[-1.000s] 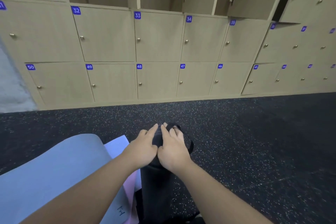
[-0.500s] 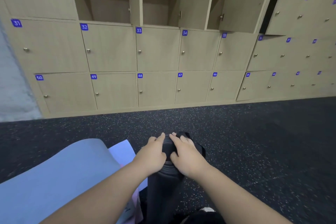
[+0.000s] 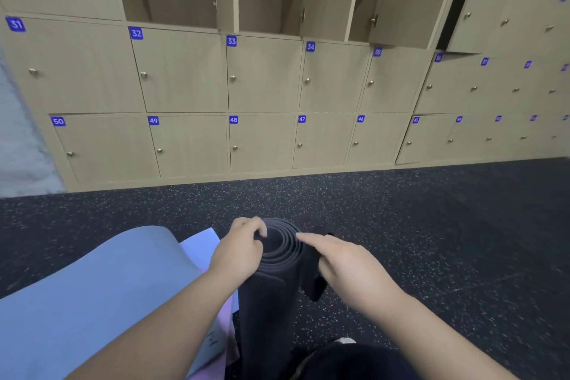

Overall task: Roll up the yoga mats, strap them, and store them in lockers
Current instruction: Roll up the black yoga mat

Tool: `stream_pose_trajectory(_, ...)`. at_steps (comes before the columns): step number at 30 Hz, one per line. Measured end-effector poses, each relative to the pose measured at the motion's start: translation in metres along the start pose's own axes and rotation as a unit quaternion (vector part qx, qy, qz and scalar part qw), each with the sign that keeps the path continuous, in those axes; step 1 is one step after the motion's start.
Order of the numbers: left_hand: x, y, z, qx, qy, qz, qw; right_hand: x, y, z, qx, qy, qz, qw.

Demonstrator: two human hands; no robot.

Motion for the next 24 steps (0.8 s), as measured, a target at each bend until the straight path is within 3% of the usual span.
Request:
stream_pose_trajectory(6,0.003,-0.002,0.008,-0.004,-0.008,0.027,1.000,0.016,0.000,0.028,0.008,0.013,-0.049,0.999)
stream_pose_trajectory(15,0.007,-0.030,0.023,0.125,-0.182,0.016,0.975,0.030,0.017,0.046,0.024,-0.032,-0.027,0.999)
stream_pose_trajectory(20,0.002,-0.047,0.027,0.170,-0.127,0.046,0.976,0.025,0.019,0.047,0.013,0.014,0.001,1.000)
stream_pose_trajectory(24,-0.004,-0.048,0.024,0.119,-0.070,0.042,0.990,0.029,0.020,0.049,-0.019,0.021,0.012,1.000)
Point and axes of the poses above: each hand's wrist, its own y-axis towards the middle knuckle, its own z-axis out of the palm, x = y × z, the point moved 7 cm from there along y, towards the middle knuckle, and after that the axes turned 4 degrees about -y, right-handed, at the moved point
